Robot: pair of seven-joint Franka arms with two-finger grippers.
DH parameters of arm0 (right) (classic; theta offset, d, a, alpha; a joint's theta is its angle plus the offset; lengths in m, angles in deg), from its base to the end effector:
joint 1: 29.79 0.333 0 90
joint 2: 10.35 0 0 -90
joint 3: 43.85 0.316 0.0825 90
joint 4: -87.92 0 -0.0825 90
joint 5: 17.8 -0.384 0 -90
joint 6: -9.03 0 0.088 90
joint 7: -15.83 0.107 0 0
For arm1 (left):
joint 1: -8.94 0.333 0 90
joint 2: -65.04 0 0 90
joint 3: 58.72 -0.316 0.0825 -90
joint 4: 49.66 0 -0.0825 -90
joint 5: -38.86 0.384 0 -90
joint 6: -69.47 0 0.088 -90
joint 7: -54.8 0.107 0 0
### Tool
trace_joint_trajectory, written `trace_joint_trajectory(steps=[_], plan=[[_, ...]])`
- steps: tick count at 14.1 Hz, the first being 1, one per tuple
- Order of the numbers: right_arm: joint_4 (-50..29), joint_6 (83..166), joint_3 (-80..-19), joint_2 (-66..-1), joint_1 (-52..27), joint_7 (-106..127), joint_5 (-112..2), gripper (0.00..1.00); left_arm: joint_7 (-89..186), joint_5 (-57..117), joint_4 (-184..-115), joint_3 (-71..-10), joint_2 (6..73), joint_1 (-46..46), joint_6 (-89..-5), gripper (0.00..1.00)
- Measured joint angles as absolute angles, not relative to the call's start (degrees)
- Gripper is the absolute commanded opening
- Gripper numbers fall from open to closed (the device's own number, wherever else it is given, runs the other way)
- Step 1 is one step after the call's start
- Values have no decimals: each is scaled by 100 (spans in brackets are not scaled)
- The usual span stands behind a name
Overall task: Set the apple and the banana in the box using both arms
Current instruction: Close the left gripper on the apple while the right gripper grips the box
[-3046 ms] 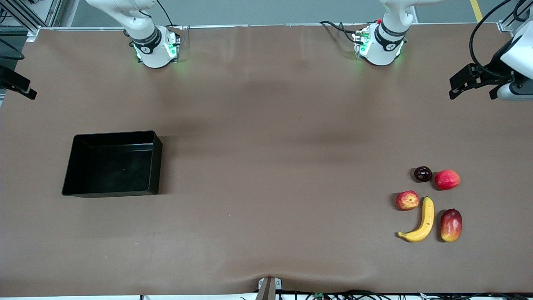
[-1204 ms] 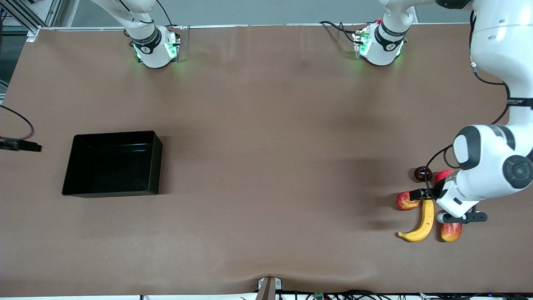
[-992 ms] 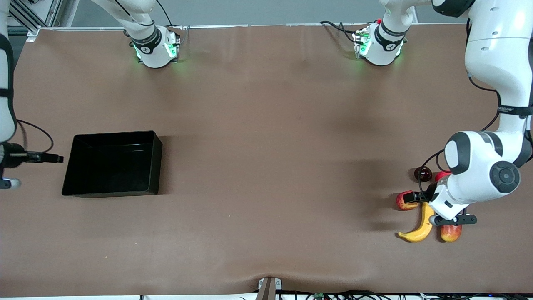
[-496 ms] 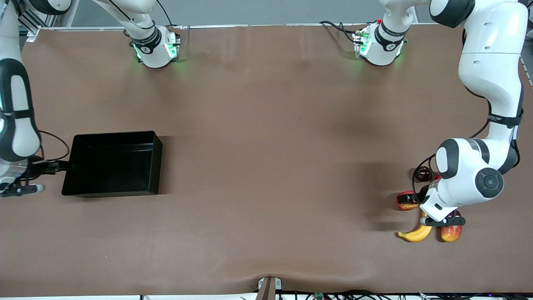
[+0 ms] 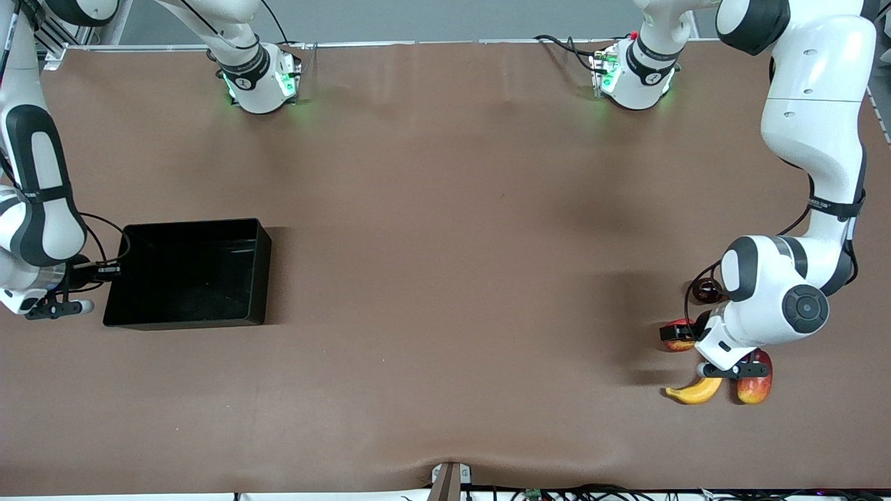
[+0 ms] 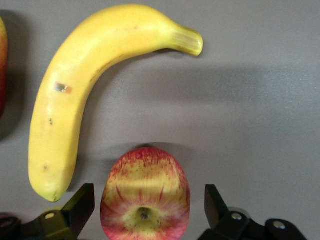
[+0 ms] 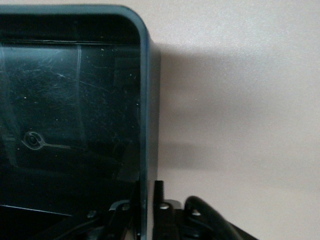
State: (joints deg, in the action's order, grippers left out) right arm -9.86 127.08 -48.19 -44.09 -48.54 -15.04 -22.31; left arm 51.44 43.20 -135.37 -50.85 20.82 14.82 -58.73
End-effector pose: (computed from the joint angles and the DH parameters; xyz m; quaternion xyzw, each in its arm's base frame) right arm 0.5985 -0.2462 0.2335 -0.9920 -0.0489 0.0986 0.0622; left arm 0.7123 -0.0065 0.2129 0.9997 0.0069 -0.0121 0.0180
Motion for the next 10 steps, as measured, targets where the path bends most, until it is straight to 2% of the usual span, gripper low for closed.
trace_joint_trajectory(steps=[3,5,6,10], plan=[[-856,12586,-4820,-4394,-4858,-1520,-2231,0,5144,4321,-13537,-5085,2048,1483,-5886,56],[-594,12103,-4806,-4374,-4854,-1518,-2231,0,5145,4324,-13530,-5085,2051,1483,-5887,37],[-430,11733,-4791,-4348,-4842,-1496,-2238,0,5145,4324,-13530,-5085,2052,1482,-5887,31],[-107,11039,-4684,-4233,-4514,-1376,-2302,0,5145,4325,-13520,-5076,2065,1482,-5871,31]])
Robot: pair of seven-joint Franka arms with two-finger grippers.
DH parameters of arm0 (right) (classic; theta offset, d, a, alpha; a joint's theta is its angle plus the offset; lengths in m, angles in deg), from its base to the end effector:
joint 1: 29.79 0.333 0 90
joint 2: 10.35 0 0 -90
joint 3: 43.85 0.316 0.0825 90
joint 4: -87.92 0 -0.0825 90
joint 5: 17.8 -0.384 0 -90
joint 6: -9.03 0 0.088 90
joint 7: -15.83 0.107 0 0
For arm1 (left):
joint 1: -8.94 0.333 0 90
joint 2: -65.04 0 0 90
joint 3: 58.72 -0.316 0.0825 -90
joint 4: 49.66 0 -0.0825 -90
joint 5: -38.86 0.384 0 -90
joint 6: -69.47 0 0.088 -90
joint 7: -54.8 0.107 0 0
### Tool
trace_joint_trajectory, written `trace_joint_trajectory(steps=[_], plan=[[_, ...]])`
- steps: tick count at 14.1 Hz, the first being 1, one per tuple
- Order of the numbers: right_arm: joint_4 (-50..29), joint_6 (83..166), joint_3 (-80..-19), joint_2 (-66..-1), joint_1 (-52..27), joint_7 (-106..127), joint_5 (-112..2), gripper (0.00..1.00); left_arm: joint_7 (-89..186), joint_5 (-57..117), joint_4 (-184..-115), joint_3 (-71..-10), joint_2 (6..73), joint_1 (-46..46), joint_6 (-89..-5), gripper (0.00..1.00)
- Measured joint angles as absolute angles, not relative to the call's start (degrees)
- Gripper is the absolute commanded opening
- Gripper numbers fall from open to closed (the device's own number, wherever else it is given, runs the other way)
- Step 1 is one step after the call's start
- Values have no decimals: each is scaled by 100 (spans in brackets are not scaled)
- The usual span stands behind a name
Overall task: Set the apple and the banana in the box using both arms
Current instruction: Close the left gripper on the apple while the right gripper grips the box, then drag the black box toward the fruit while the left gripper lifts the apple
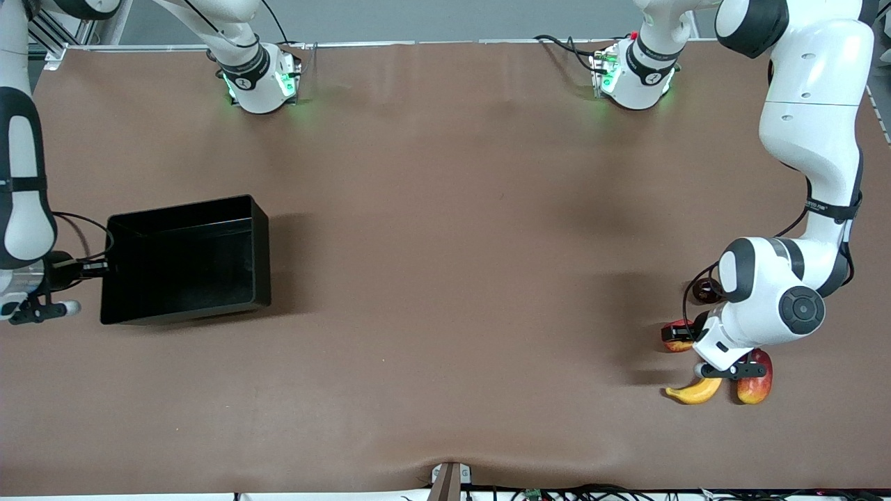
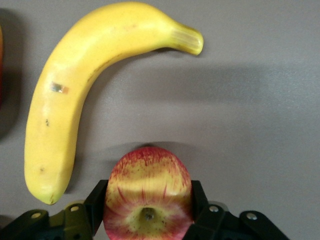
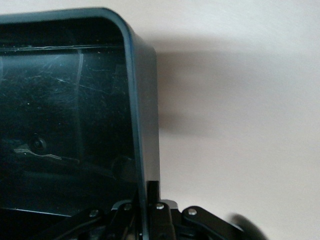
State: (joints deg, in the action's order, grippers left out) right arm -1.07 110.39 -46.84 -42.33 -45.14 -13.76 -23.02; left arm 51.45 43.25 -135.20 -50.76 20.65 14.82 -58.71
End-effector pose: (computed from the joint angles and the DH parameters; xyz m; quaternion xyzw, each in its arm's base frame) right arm 0.6267 -0.1948 0.3007 -0.9817 -0.0817 0.1436 0.0947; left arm 0.7128 -0.0073 0.2121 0.9997 0.0061 -0.0122 0.0184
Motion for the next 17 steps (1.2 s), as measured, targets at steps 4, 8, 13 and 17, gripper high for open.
trace_joint_trajectory(steps=[4,8,13,17], plan=[[-96,10649,-4638,-4209,-3692,-416,-2845,0,5145,4325,-13488,-5032,2277,1482,-5565,31],[-19,10621,-4561,-4130,-2900,924,-2923,0,5145,4325,-13475,-4951,2682,1476,-4866,31],[-7,10825,-4559,-4087,-1970,1777,-3812,0,5141,4325,-13473,-4870,3019,1475,-4354,31],[-44,11627,-4556,-4131,-1245,2687,-3883,0,5093,4323,-13469,-4713,3275,1468,-3980,31]])
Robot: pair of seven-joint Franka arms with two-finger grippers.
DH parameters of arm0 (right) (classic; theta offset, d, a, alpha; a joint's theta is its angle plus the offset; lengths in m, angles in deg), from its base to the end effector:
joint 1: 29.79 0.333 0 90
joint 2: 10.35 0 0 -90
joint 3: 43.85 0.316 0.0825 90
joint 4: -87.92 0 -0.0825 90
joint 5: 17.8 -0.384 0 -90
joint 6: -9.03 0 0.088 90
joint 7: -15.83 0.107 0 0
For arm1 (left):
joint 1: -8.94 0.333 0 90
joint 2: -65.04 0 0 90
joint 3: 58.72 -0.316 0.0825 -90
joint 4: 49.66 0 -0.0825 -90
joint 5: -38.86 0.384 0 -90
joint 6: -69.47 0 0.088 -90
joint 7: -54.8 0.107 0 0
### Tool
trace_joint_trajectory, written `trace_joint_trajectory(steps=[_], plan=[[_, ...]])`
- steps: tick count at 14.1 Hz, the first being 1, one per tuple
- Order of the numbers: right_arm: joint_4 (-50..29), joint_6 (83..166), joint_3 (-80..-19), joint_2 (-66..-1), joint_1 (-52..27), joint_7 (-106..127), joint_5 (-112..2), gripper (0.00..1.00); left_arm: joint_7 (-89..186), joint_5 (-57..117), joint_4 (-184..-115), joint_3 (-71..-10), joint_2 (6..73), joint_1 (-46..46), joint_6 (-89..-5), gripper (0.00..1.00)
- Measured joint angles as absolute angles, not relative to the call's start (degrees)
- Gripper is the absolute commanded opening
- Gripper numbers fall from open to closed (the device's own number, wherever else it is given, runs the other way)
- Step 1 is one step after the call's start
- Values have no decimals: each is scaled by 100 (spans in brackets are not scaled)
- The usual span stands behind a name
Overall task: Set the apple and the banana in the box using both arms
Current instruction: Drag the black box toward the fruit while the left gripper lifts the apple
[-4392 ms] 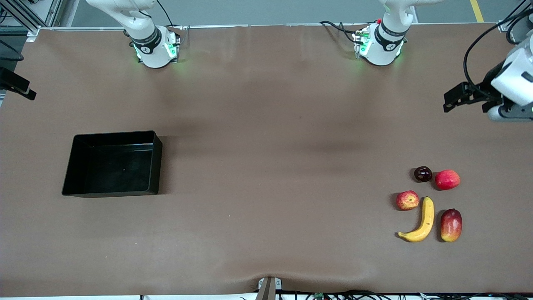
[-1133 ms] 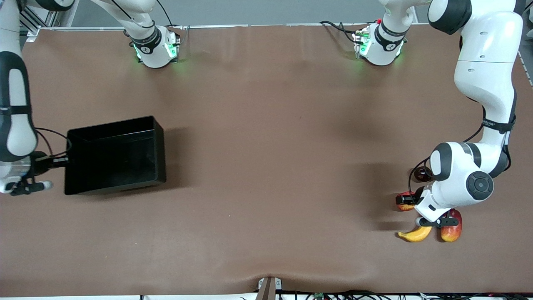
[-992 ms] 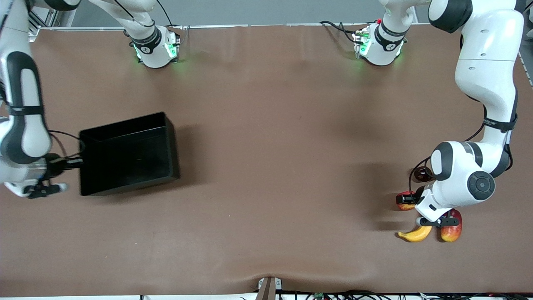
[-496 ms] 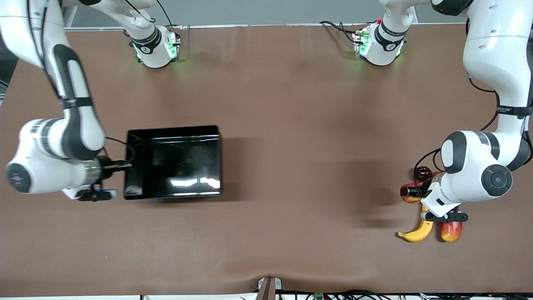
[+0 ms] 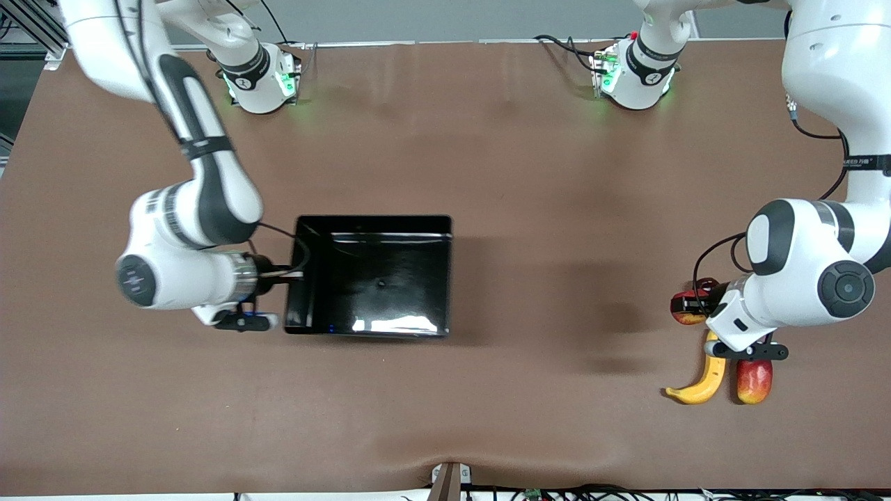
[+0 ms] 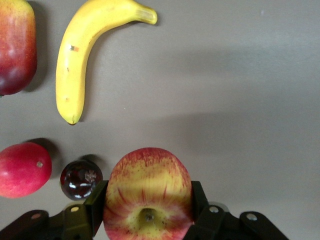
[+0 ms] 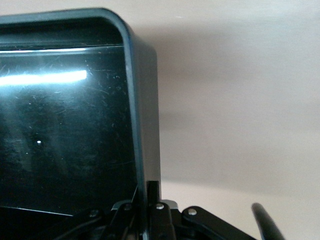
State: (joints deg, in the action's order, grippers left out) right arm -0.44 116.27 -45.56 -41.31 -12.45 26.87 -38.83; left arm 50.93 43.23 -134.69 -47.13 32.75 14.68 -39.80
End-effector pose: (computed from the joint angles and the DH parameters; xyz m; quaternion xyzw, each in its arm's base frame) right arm 0.6415 0.2107 0.3265 -0.9812 0.0316 0.1372 0.1318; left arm 0.6885 -0.0429 0.3408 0.9975 -0.0204 -0.0658 0.0140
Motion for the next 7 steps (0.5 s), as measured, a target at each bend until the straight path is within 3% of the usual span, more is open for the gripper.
trace_joint_trajectory(steps=[5,6,7], plan=[[-68,12728,-4560,-4618,-263,3654,-3897,0,4452,4322,-13461,-4273,3735,1460,-3503,31],[-71,12910,-4562,-4729,-148,3753,-3897,9,4244,4322,-13464,-4153,3801,1454,-3448,31],[-71,13131,-4562,-4826,-51,3875,-3899,52,4014,4322,-13465,-4021,3845,1448,-3414,31]])
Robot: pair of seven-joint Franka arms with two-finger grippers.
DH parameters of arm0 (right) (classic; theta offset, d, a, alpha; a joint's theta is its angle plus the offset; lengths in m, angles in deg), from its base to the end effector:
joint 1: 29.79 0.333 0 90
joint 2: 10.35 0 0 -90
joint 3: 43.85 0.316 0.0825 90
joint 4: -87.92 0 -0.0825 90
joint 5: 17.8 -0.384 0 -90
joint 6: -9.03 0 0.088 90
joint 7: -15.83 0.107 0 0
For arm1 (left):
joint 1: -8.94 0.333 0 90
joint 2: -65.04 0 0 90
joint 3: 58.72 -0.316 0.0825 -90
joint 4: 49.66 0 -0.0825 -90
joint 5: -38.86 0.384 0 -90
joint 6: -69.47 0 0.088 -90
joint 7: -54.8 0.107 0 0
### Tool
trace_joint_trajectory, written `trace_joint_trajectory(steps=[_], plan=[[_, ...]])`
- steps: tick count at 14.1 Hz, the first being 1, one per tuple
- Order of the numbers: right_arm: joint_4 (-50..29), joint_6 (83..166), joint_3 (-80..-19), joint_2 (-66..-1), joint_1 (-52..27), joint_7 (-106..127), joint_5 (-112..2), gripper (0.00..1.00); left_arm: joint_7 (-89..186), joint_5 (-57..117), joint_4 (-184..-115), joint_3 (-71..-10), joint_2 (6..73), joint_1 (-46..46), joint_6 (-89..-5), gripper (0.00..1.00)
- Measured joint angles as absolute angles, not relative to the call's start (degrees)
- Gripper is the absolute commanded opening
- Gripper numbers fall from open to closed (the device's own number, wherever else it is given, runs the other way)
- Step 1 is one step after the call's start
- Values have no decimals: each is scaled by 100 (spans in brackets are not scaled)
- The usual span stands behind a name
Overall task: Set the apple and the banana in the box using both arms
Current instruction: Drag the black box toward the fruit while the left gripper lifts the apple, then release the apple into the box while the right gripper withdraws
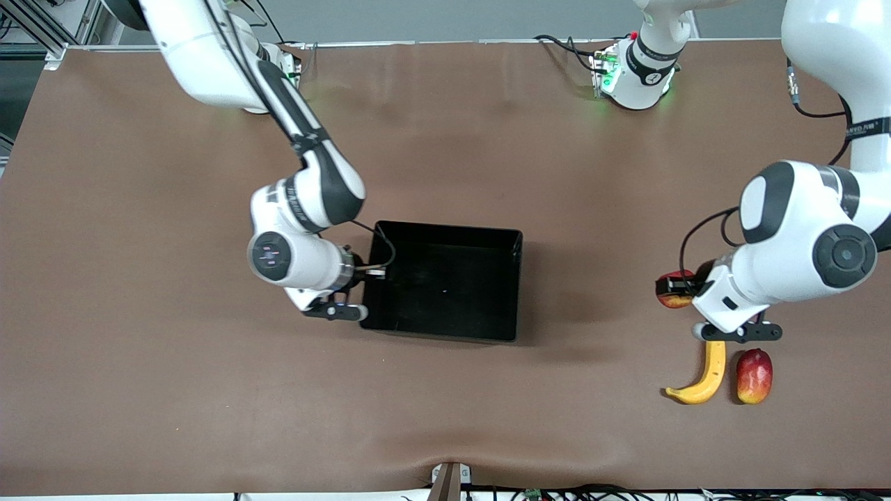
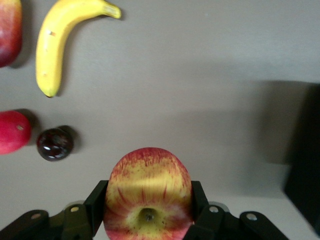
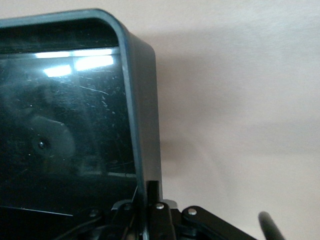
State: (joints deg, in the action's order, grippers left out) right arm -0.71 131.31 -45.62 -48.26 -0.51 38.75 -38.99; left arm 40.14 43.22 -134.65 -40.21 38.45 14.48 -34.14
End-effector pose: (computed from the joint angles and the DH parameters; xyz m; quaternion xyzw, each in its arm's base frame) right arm 0.6107 0.3393 0.2583 -0.9873 0.0615 0.0931 0.1134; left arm 0.6642 -0.1131 0.4086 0.9976 0.0155 -0.0644 0.0209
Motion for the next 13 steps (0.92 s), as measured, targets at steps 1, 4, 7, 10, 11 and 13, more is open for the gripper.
trace_joint_trajectory(steps=[1,4,7,10,11,13], plan=[[-70,13299,-4563,-4897,16,3966,-3905,100,3777,4322,-13466,-3888,3867,1443,-3399,31],[-35,13412,-4566,-4963,104,4021,-3905,100,3002,4322,-13508,-3481,3869,1348,-3399,31],[268,13178,-4670,-4912,57,4024,-3905,100,2026,4322,-13546,-3402,3822,793,-3590,31],[708,12454,-4759,-4707,-290,4025,-3903,100,1359,4328,-13566,-3414,3571,186,-4222,31],[780,12345,-4797,-4598,-439,4018,-3875,100,1312,4379,-13568,-3425,3454,47,-4475,31],[836,12117,-4910,-4338,-716,3994,-3580,100,1289,4715,-13571,-3432,3183,-147,-4958,31]])
